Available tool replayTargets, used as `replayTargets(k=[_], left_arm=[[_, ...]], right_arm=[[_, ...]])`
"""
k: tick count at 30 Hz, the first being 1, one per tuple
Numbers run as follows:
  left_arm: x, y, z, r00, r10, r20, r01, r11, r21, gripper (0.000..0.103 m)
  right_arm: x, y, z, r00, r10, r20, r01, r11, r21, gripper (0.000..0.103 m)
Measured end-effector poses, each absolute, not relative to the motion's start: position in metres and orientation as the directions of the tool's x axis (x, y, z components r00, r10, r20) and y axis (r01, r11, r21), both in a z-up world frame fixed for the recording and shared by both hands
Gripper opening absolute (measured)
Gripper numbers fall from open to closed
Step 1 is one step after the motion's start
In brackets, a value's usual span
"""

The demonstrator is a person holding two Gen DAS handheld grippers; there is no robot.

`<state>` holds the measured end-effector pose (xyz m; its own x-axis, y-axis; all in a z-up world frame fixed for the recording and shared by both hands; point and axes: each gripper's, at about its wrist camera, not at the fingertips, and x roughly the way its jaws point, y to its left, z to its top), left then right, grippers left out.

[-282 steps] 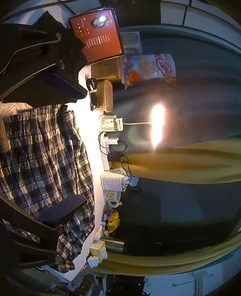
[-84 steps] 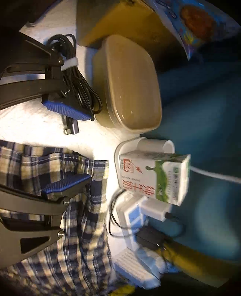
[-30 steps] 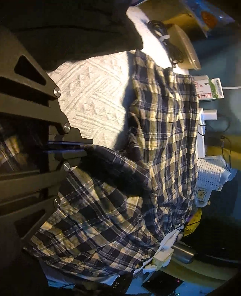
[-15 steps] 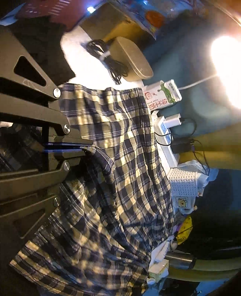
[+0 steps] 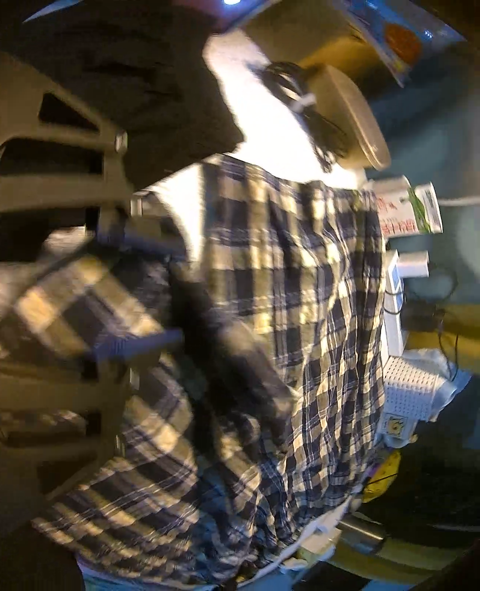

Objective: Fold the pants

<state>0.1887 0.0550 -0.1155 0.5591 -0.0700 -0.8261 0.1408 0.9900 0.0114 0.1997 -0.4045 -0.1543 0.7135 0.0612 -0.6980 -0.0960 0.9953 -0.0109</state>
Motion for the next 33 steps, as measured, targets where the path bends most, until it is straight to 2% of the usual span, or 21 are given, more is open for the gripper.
replayTargets(k=[2,5,6,7,8,11,13,14,17,18,19,20,21,22,23,26,31,33], left_arm=[[0.179,0.061,-0.116,0.557,-0.085,-0.826,0.118,0.993,-0.023,0.059],[0.163,0.070,-0.119,0.545,-0.135,-0.827,0.075,0.991,-0.113,0.059],[0.157,0.071,-0.120,0.545,-0.146,-0.826,0.066,0.989,-0.131,0.059],[0.150,0.072,-0.120,0.548,-0.157,-0.821,0.056,0.987,-0.152,0.059],[0.142,0.071,-0.120,0.551,-0.167,-0.818,0.055,0.985,-0.164,0.059],[0.125,0.064,-0.120,0.548,-0.194,-0.813,0.079,0.980,-0.181,0.059],[0.116,0.060,-0.121,0.558,-0.196,-0.807,0.081,0.980,-0.182,0.065],[0.112,0.058,-0.122,0.565,-0.199,-0.801,0.086,0.979,-0.183,0.071],[0.110,0.049,-0.125,0.594,-0.156,-0.789,0.064,0.987,-0.147,0.074],[0.111,0.046,-0.125,0.596,-0.130,-0.792,0.051,0.991,-0.124,0.074],[0.111,0.043,-0.125,0.600,-0.109,-0.793,0.039,0.993,-0.107,0.074],[0.110,0.040,-0.126,0.609,-0.105,-0.786,0.038,0.994,-0.104,0.070],[0.108,0.037,-0.126,0.616,-0.112,-0.780,0.051,0.993,-0.103,0.043],[0.107,0.031,-0.126,0.620,-0.092,-0.779,0.059,0.996,-0.070,0.030],[0.106,0.029,-0.127,0.617,-0.077,-0.783,0.063,0.997,-0.048,0.008],[0.101,0.033,-0.127,0.607,-0.097,-0.789,0.068,0.995,-0.070,0.002],[0.088,0.049,-0.124,0.560,-0.123,-0.819,0.067,0.992,-0.103,0.002],[0.083,0.054,-0.120,0.546,-0.141,-0.826,0.065,0.990,-0.126,0.006]], right_arm=[[0.196,-0.406,-0.148,0.722,0.080,-0.688,-0.109,0.994,0.002,0.023],[0.193,-0.409,-0.134,0.747,0.090,-0.659,-0.110,0.994,0.011,0.038],[0.192,-0.410,-0.127,0.761,0.081,-0.644,-0.100,0.995,0.007,0.057],[0.194,-0.411,-0.124,0.768,0.081,-0.635,-0.096,0.995,0.010,0.070],[0.195,-0.413,-0.119,0.778,0.084,-0.622,-0.093,0.996,0.019,0.071],[0.202,-0.410,-0.116,0.778,0.085,-0.623,-0.093,0.995,0.020,0.071],[0.209,-0.406,-0.122,0.764,0.093,-0.638,-0.098,0.995,0.027,0.071],[0.211,-0.405,-0.126,0.758,0.096,-0.645,-0.096,0.995,0.036,0.071],[0.219,-0.401,-0.137,0.743,0.106,-0.661,-0.084,0.994,0.064,0.071],[0.220,-0.400,-0.139,0.744,0.104,-0.660,-0.077,0.995,0.070,0.069],[0.222,-0.398,-0.142,0.743,0.102,-0.661,-0.070,0.995,0.075,0.052],[0.223,-0.397,-0.145,0.738,0.099,-0.668,-0.069,0.995,0.072,0.040],[0.223,-0.395,-0.148,0.731,0.090,-0.677,-0.067,0.996,0.060,0.031],[0.222,-0.393,-0.151,0.730,0.078,-0.679,-0.066,0.997,0.044,0.028],[0.220,-0.393,-0.153,0.730,0.075,-0.680,-0.065,0.997,0.041,0.028],[0.215,-0.395,-0.154,0.722,0.075,-0.688,-0.059,0.997,0.047,0.028],[0.206,-0.402,-0.152,0.703,0.077,-0.707,-0.068,0.997,0.041,0.028],[0.202,-0.406,-0.145,0.712,0.080,-0.698,-0.064,0.997,0.048,0.029]])
